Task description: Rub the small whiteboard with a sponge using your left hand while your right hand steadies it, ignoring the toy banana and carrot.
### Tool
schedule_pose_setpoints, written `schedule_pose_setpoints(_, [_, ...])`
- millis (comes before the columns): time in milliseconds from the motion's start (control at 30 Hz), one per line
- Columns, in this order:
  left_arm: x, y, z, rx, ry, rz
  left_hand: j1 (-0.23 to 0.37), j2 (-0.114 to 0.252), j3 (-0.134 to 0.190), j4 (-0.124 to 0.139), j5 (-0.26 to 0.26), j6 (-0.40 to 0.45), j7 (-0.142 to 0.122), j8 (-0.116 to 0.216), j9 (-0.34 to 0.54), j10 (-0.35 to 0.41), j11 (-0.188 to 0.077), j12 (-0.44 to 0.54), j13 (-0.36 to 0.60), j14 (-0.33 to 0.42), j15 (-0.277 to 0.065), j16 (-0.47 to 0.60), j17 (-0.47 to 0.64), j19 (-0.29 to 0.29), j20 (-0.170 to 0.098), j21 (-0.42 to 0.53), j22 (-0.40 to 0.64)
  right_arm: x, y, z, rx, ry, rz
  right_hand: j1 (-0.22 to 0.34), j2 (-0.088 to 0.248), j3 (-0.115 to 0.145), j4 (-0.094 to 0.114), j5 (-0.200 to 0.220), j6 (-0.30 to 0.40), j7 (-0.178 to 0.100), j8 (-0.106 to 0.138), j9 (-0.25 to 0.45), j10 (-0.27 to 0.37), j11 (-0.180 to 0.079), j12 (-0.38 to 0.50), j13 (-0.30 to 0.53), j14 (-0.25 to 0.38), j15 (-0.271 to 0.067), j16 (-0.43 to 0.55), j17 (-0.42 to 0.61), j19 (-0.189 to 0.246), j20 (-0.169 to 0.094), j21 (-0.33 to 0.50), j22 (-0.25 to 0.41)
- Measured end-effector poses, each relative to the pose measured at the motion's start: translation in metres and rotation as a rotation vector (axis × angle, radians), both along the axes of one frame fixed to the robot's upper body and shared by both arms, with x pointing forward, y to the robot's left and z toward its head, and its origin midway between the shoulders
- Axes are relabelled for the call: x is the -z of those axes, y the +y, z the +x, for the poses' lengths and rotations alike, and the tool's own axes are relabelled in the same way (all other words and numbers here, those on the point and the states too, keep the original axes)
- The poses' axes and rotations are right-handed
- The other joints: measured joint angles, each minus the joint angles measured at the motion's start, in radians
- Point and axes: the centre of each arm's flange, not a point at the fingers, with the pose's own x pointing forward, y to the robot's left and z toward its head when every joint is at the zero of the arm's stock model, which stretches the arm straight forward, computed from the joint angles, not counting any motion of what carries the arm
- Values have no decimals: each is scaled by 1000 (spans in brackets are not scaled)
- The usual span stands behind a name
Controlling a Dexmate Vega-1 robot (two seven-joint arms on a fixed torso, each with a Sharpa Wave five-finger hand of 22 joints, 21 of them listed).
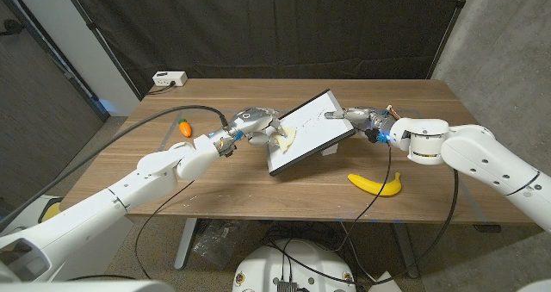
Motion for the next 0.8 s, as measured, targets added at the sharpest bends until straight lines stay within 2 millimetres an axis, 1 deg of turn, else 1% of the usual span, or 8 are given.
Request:
schedule_pose_setpoints(233, [-2,-2,2,7,-7,-9,0,0,3,3,0,11,0,-2,0,0,0,0,2,0,0,0,0,0,0,0,0,0,2,1,-3,1,-1,0,0,0,0,0,-2,2,0,0,0,0,0,0,-1,1,0,-1,0,0,6,0])
schedule_pose_setpoints(400, [-7,-9,7,25,-15,-12,0,0,-1,7,0,11,0,-2,0,0,0,0,2,0,0,0,0,0,0,0,0,1,4,2,-5,3,0,1,-1,0,0,0,-2,2,-1,0,1,-1,0,0,-2,2,0,-1,-2,2,10,0])
schedule_pose_setpoints(567, [-14,-19,11,58,-38,-6,0,0,-1,7,0,11,0,-4,0,0,0,0,2,0,0,0,0,0,0,0,0,2,7,2,-11,5,1,1,-1,0,0,0,-2,1,-3,0,1,-1,0,0,-2,2,0,-1,-2,2,10,0])
schedule_pose_setpoints(700, [-19,-27,16,79,-55,-7,0,0,-1,7,0,11,0,-6,-1,0,0,0,2,0,0,0,0,0,0,0,0,3,8,3,-13,6,1,1,-1,0,0,0,-1,1,1,-1,1,-1,0,0,-2,2,0,-1,-2,2,10,-4])
schedule_pose_setpoints(800, [-23,-33,18,94,-70,-6,0,0,-1,7,0,11,0,-6,-1,0,0,0,2,0,0,0,0,0,0,0,0,4,8,2,-12,7,1,1,-1,4,5,0,-1,1,1,-1,2,1,0,-1,-2,2,-1,-3,-2,2,14,-5])
